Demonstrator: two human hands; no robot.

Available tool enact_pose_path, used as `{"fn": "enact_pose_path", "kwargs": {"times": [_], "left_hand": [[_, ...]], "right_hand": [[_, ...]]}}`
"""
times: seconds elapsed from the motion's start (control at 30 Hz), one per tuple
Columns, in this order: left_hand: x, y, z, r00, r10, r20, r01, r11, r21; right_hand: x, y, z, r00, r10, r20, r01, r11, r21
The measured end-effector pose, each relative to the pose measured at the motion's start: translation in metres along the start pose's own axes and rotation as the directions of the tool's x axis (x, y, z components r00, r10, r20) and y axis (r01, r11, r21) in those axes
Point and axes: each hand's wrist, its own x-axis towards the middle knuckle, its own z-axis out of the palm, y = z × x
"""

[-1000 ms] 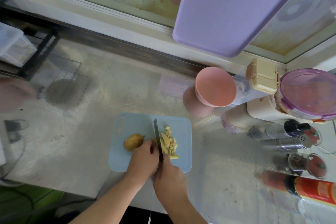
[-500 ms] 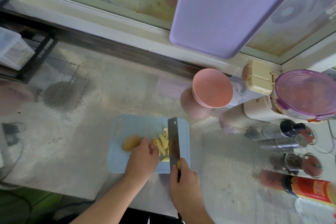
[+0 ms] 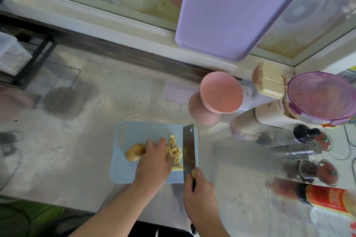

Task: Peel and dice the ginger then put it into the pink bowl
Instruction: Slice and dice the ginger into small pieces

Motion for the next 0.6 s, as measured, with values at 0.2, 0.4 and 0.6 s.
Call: {"fn": "enact_pose_path", "kwargs": {"times": [0.2, 0.4, 0.6], "left_hand": [[-0.0037, -0.0038, 0.0033, 0.999, 0.043, -0.004, -0.043, 0.999, -0.025], [-0.0054, -0.0058, 0.0059, 0.999, 0.043, -0.005, -0.043, 0.999, 0.014], [-0.0044, -0.0077, 0.0010, 0.999, 0.050, -0.015, -0.049, 0.995, 0.084]], "right_hand": [[0.0021, -0.0008, 0.0014, 1.000, -0.003, 0.010, 0.003, 1.000, 0.001], [0.0042, -0.0003, 0.0009, 1.000, 0.006, 0.011, -0.006, 1.000, -0.016], [0.0016, -0.0014, 0.0005, 1.000, 0.021, 0.014, -0.021, 1.000, -0.018]]}}
